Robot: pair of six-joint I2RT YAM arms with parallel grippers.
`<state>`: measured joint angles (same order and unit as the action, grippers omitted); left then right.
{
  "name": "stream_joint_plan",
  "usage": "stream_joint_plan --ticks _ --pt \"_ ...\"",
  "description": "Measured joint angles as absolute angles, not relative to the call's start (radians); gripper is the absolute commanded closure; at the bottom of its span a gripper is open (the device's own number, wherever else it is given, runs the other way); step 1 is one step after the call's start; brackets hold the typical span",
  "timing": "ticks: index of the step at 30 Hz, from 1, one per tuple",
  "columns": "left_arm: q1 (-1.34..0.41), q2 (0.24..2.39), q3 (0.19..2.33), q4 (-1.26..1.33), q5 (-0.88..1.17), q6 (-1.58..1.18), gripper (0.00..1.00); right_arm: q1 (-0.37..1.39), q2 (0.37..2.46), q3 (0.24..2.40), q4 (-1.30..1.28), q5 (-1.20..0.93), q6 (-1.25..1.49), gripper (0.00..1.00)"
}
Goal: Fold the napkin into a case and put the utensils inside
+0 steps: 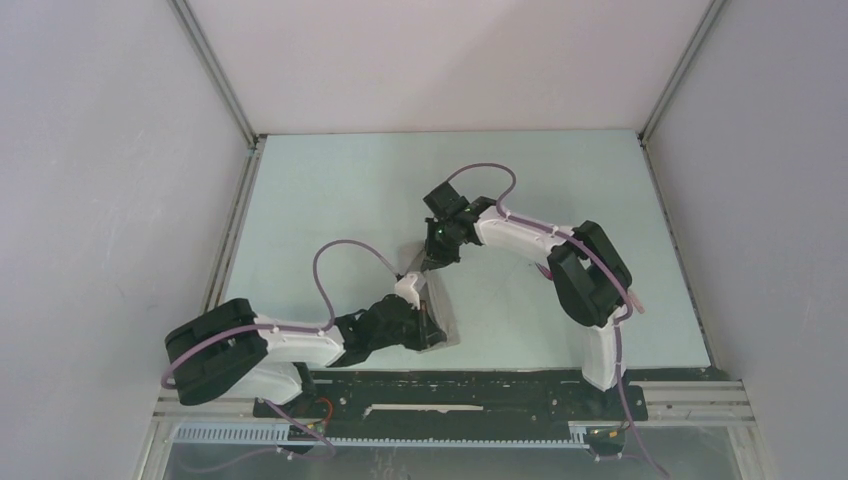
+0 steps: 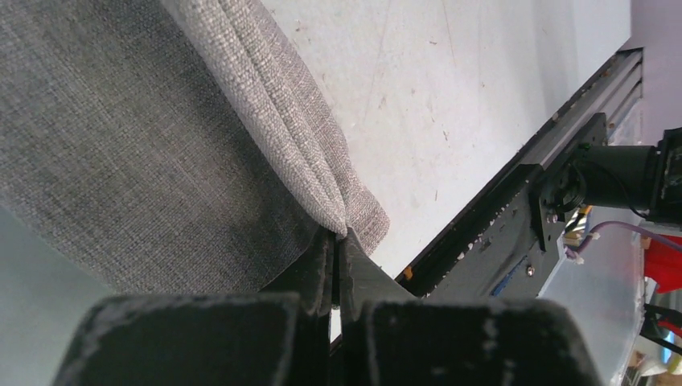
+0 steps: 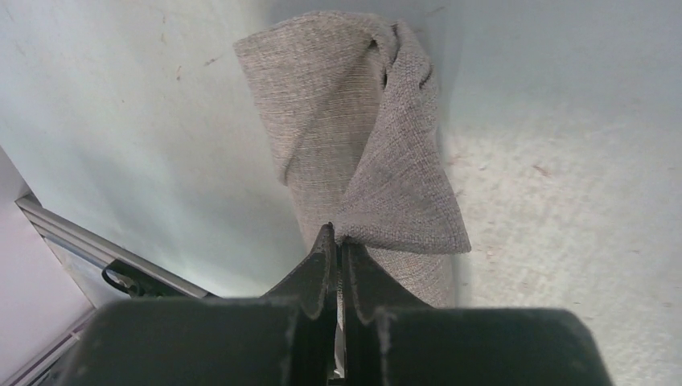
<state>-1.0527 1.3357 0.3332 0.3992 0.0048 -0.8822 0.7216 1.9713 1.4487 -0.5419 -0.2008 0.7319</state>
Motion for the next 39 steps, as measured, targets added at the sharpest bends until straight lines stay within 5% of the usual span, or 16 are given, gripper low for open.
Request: stream_joint_plan --ticks 10,19,23,32,39 --pt "-1.049 1.269 0.198 0.531 0.001 -0.908 0.96 0.827 2.063 1.588 -0.603 -0.15 0.838 1.0" --pt "-1.047 1.085 0.139 0.422 -0.016 -0.939 0.57 0.836 2.108 1.604 -0.603 -0.136 0.883 1.0" --pt "-1.04 0.877 0.141 0.265 -0.032 -0.948 0.5 0.837 2.108 1.609 -0.602 -0.139 0.894 1.0" --pt "-0.917 0.557 0.138 -0.152 -0.11 -1.094 0.61 0.846 2.108 1.61 -0.593 -0.145 0.965 1.0" --pt "-0.8 0.684 0.119 -0.178 -0.105 -1.114 0.67 0.847 2.108 1.61 -0.593 -0.156 1.015 1.0"
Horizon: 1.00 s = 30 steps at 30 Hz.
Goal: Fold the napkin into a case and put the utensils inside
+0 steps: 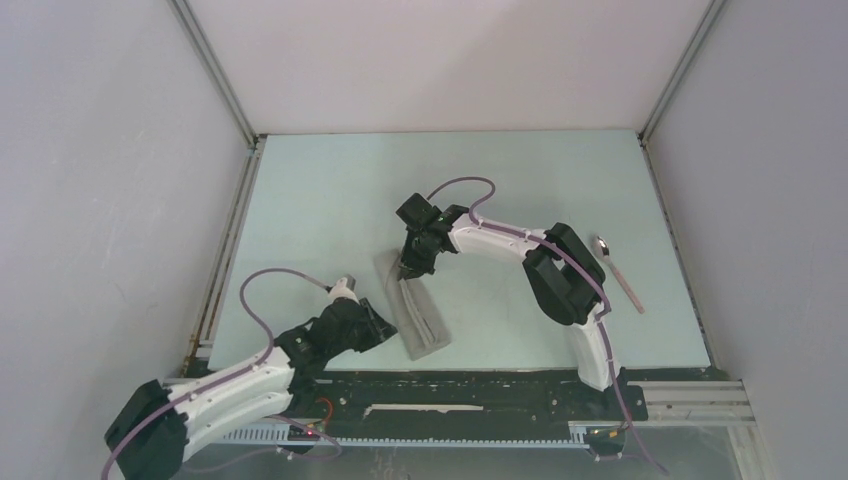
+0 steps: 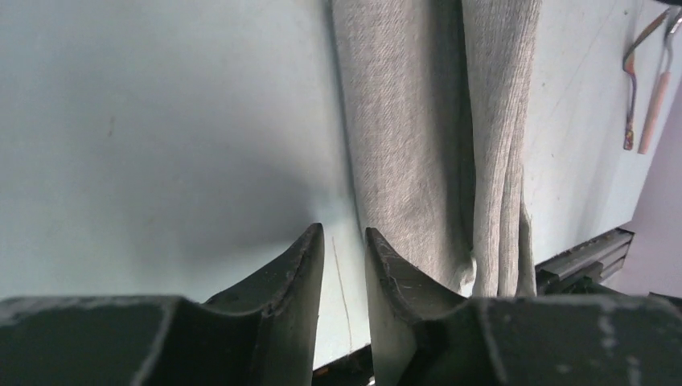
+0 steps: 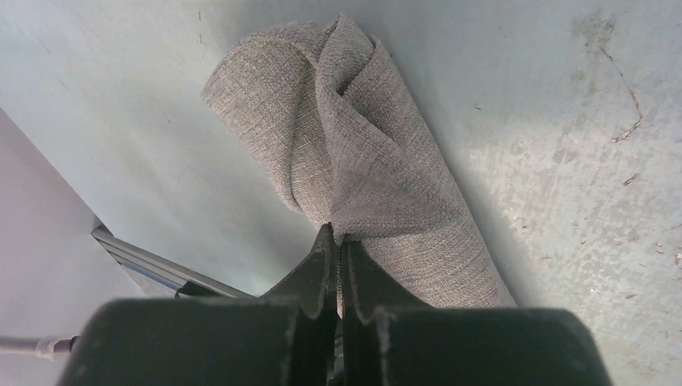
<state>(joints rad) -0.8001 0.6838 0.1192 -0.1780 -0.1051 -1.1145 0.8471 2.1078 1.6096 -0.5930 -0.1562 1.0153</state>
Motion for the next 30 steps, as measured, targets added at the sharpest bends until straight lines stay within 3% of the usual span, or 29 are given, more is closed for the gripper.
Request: stream_joint_plan --ticks 6,14,24,30 --pt "-0.783 0.935 0.184 0.0 -0.065 -1.088 0.74 0.854 2.109 1.618 -0.591 -0.171 1.082 1.0" --pt "-0.782 1.031 0.199 0.098 -0.032 -1.055 0.77 0.872 2.152 1.634 -0.555 -0.193 1.163 1.0" --pt "-0.775 0.842 0.222 -0.188 -0.077 -1.024 0.53 0.877 2.16 1.497 -0.339 -0.209 1.249 1.0" --pt "-0.733 0.703 0.311 -0.464 -0.113 -0.992 0.5 0.875 2.137 1.402 -0.181 -0.231 1.267 1.0"
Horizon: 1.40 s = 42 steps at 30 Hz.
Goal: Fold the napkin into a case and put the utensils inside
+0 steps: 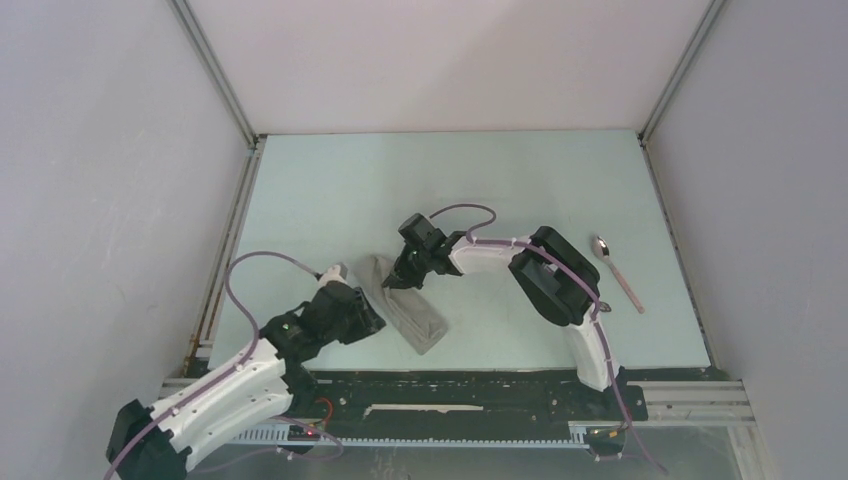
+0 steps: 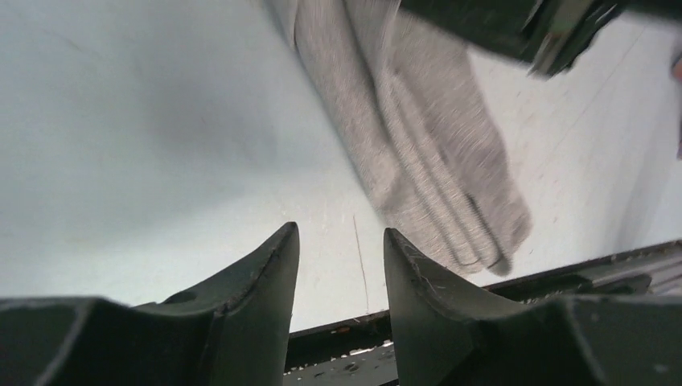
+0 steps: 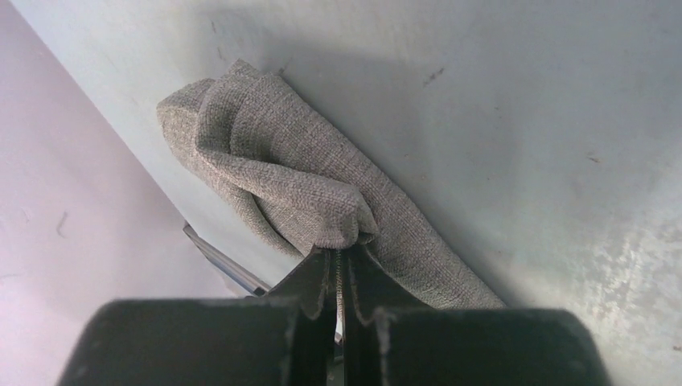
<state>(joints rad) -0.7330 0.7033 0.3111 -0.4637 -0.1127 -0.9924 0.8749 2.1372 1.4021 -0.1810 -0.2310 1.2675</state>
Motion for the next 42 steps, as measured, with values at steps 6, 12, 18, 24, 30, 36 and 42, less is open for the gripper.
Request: stream_joint_plan --ticks 6,12,18,24,30,36,42 --pt "-0.497 0.717 0.516 -0.589 -0.083 -0.878 0.5 0.883 2.134 1.362 -0.074 -0.236 1.192 0.83" --pt "-0.289 0.933 0.591 -0.494 0.061 -0.809 0.64 0.92 2.122 1.349 -0.002 -0.182 0.993 0.76" --pt "-0.253 1.026 0.589 -0.439 0.069 -0.814 0.7 0.991 2.098 1.343 0.006 -0.024 0.731 1.0" --pt "-0.179 0.942 0.588 -0.453 -0.006 -0.838 0.68 1.068 2.108 1.411 -0.068 0.178 0.503 0.98" --pt "-0.01 0.857 0.572 -0.482 -0.007 -0.838 0.67 1.155 2.174 1.51 -0.124 0.395 0.268 0.79" --pt "0.152 0.843 0.489 -0.486 0.087 -0.838 0.68 1.214 2.193 1.521 -0.107 0.456 0.045 0.51" --pt "0.193 0.853 0.456 -0.476 0.172 -0.837 0.69 1.187 2.129 1.429 -0.03 0.302 0.009 0.35"
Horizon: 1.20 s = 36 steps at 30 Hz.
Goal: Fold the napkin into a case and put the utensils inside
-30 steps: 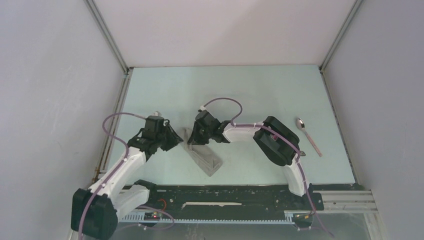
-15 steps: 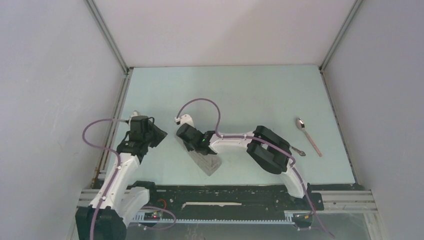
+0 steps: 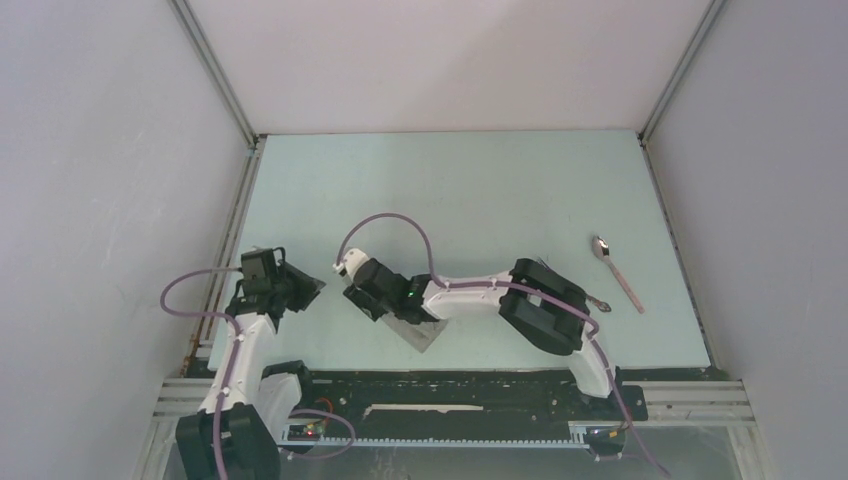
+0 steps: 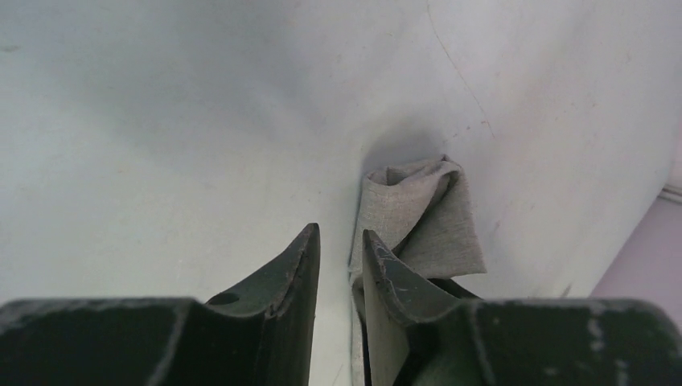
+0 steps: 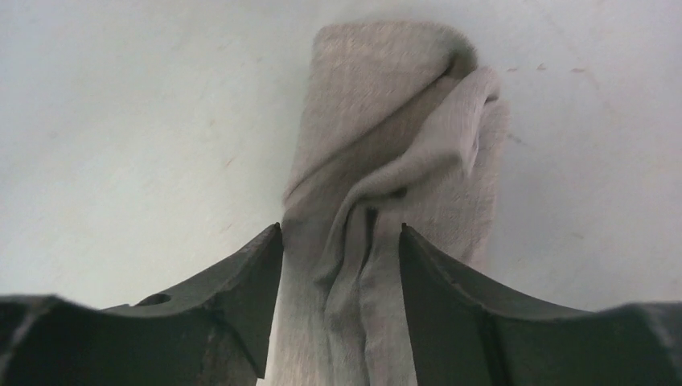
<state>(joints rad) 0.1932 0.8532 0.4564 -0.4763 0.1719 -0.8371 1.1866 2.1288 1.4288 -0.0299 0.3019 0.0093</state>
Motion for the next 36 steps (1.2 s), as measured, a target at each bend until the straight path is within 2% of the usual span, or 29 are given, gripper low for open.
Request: stream_joint_plan --ticks 5,11,16,21,27,33,36 --pt "0.194 0.911 0.452 -0.426 0.27 -0.819 0.71 1.122 2.025 1.335 0.026 0.054 0.115 0.31" --pt "0.194 0.932 0.412 -0.385 0.34 -0.801 0.72 1.042 1.99 1.328 0.124 -0.118 0.244 0.27" --pt "0.189 0.902 0.371 -0.382 0.353 -0.801 0.72 0.995 1.99 1.327 0.139 -0.156 0.326 0.26" --pt "0.108 0.875 0.375 -0.38 0.317 -0.798 0.59 0.973 1.988 1.327 0.128 -0.152 0.391 0.26" --pt "-0.028 0.89 0.397 -0.384 0.247 -0.785 0.57 0.983 1.953 1.305 0.105 -0.176 0.427 0.26" --pt "-0.036 0.892 0.415 -0.386 0.189 -0.776 0.56 0.987 1.884 1.295 0.092 -0.192 0.453 0.28" --pt "-0.038 0.893 0.419 -0.387 0.182 -0.776 0.52 0.974 1.871 1.295 0.094 -0.181 0.471 0.3"
